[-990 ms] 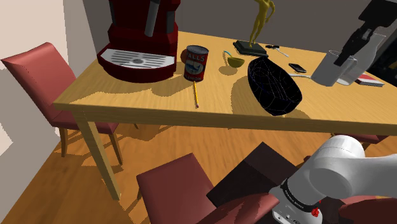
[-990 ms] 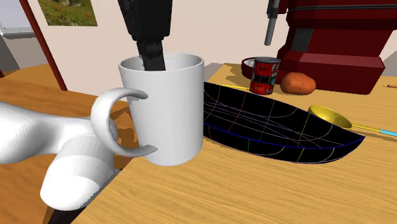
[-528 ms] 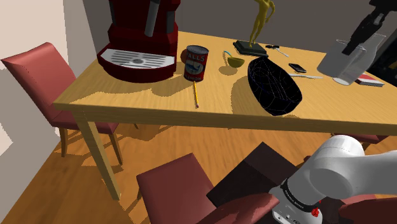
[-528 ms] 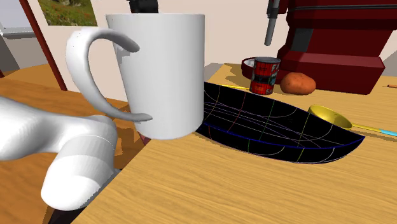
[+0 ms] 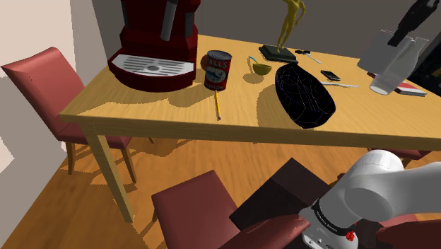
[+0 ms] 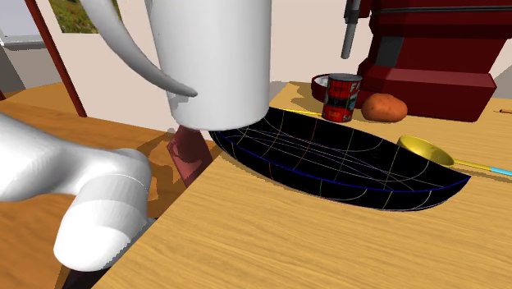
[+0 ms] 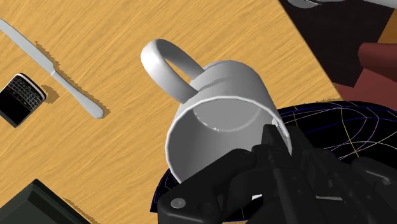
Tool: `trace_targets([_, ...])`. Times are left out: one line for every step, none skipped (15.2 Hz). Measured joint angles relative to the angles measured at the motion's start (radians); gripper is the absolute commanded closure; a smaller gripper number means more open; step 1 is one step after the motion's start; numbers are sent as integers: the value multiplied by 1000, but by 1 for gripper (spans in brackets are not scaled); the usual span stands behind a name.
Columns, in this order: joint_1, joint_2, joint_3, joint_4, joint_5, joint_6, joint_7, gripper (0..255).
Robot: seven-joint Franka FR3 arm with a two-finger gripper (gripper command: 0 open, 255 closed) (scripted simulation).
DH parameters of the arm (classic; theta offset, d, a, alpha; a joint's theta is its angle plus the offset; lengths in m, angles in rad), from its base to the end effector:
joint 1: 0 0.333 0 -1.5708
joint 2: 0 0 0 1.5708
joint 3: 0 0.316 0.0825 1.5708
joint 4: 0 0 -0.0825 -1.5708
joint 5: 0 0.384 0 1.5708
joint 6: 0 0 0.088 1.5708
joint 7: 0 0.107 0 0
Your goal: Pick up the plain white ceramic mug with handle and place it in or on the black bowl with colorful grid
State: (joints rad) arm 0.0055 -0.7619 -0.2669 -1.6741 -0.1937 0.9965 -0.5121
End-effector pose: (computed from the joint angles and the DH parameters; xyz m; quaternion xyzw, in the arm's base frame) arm 0.1735 -0.1498 0.8052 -0.9942 -0.1029 -0.0302 0.0016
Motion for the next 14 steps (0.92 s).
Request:
trace_targets([2, 17, 8, 13, 10, 2, 11, 255])
trace_targets([4, 40, 19, 40, 22, -5, 25, 255])
trace_targets([7, 65, 25, 63, 32, -4, 34, 255])
trace_targets([11, 93, 35, 90, 45, -4, 50, 255])
trace_targets([14, 124, 45, 113, 58, 0, 66, 255])
trace_targets([18, 154, 56, 146, 71, -5, 82, 255])
trace_targets([22, 190, 63, 182, 83, -5, 94, 255])
trace_targets([25, 222, 72, 217, 94, -11, 109, 255])
trace_targets([29, 250, 88, 241, 108, -10, 131, 255])
trace_targets([32, 277, 100, 267, 119, -10, 150, 255])
trace_targets([36, 307, 110, 294, 129, -8, 166, 255])
trace_targets([38, 326, 117, 311, 135, -7, 177, 255])
trace_targets([40, 334, 124, 317, 140, -5, 188, 255])
trace_targets([41, 333, 127, 309, 142, 2, 193, 255])
